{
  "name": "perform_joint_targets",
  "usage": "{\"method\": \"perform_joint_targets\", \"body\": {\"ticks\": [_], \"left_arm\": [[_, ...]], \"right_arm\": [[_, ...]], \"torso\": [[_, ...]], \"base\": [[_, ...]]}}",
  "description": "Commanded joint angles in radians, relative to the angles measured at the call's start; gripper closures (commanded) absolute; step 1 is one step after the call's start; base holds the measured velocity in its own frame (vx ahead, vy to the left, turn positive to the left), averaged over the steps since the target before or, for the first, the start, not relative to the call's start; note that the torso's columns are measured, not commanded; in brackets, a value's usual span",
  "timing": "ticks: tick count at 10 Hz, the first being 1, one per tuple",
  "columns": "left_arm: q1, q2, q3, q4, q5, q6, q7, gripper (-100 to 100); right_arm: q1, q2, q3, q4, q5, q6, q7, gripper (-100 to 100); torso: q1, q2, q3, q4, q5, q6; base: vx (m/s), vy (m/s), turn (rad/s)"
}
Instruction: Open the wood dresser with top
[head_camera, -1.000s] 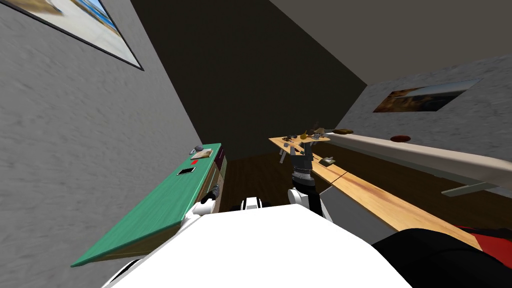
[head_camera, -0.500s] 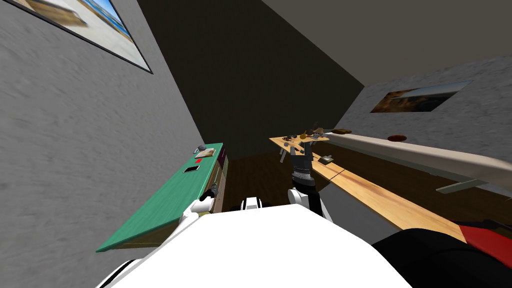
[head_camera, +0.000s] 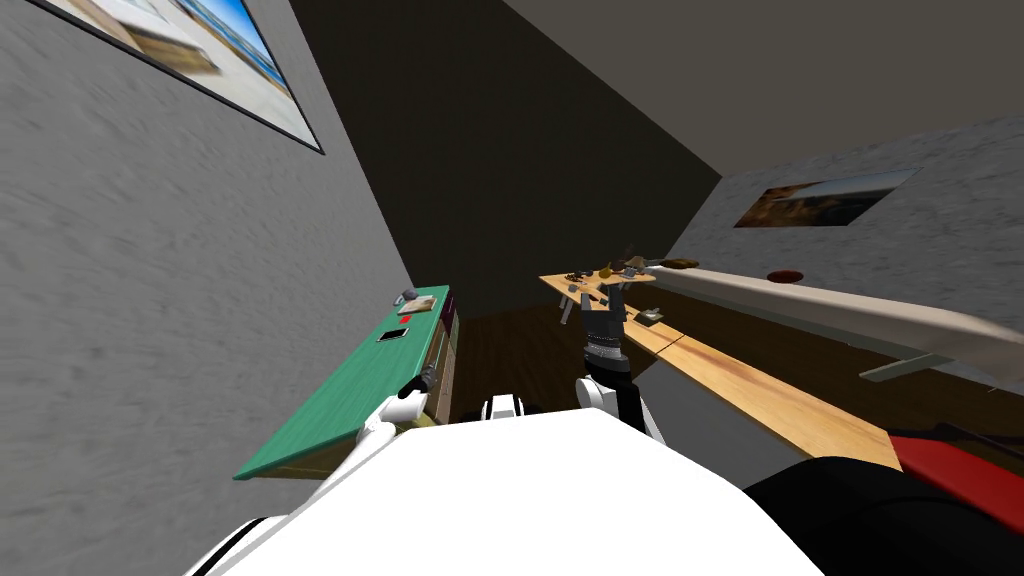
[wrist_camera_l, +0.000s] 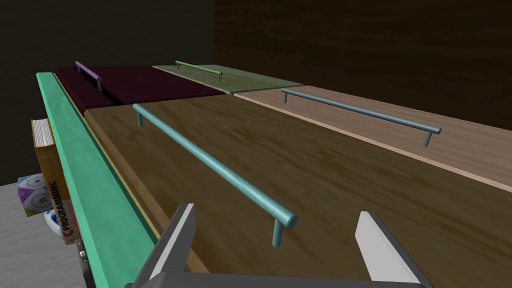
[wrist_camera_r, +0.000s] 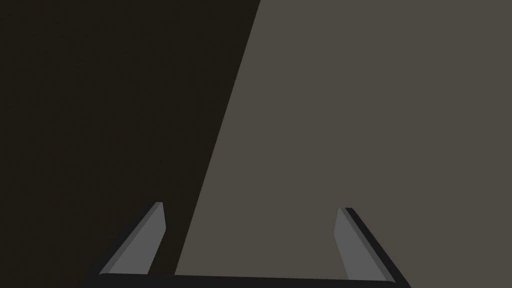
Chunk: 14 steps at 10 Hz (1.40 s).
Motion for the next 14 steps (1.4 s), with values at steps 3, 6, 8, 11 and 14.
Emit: {"method": "perform_joint_targets", "body": {"ticks": [3, 6, 8, 11, 14], "left_arm": [[0.003, -0.003, 0.003, 0.002, -0.003, -0.006, -0.003, 100], [0.000, 0.002, -0.004, 0.002, 0.003, -0.002, 0.001, 100], [-0.004, -0.001, 0.003, 0.003, -0.002, -0.004, -0.001, 100], [-0.010, -0.006, 0.012, 0.006, -0.010, -0.011, -0.004, 100], [-0.008, -0.011, 0.013, 0.010, -0.013, -0.006, -0.005, 100]], "right_arm": [[0.000, 0.000, 0.000, 0.000, 0.000, 0.000, 0.000, 0], [0.000, 0.000, 0.000, 0.000, 0.000, 0.000, 0.000, 0], [0.000, 0.000, 0.000, 0.000, 0.000, 0.000, 0.000, 0], [0.000, 0.000, 0.000, 0.000, 0.000, 0.000, 0.000, 0], [0.000, 0.000, 0.000, 0.000, 0.000, 0.000, 0.000, 0]], "torso": [[0.006, 0.002, 0.002, 0.001, 0.003, 0.001], [-0.001, 0.013, 0.007, 0.005, -0.002, -0.001], [-0.009, 0.008, 0.003, 0.003, -0.003, 0.000], [-0.004, 0.008, 0.004, 0.005, -0.002, 0.002], [0.002, 0.008, 0.005, 0.005, 0.000, 0.002]], "base": [[0.035, 0.006, -0.001], [-0.053, -0.022, -0.014], [0.035, -0.147, 0.007], [0.069, -0.180, 0.018], [0.038, -0.139, 0.004]]}}
